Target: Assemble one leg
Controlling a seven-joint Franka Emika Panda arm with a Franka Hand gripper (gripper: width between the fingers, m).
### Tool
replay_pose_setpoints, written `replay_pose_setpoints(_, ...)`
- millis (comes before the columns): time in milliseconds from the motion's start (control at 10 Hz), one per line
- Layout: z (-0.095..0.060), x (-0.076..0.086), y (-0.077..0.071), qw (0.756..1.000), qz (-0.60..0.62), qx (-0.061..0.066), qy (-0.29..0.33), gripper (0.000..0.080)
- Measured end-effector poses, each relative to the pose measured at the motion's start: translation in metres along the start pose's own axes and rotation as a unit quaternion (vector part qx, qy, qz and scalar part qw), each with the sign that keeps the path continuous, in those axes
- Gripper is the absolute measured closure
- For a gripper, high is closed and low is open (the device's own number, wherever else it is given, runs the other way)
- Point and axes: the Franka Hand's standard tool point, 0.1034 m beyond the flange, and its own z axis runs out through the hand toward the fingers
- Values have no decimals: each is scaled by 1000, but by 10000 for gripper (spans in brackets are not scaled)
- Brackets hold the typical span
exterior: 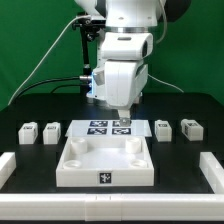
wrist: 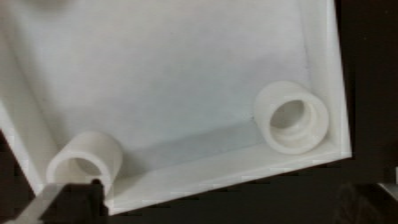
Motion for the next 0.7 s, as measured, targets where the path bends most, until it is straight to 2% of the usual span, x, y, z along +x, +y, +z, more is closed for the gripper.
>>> replay_pose_setpoints(100,5,-6,-7,999,-38,-12,4,150)
replay_pose_setpoints(300,21,-22,-30,994,-107,-15,7,150)
replay_pose_setpoints(500,38,-36,-46,994,-107,-8,10,150)
replay_pose_setpoints(700,59,-38,-52,995,-102,10,13,150)
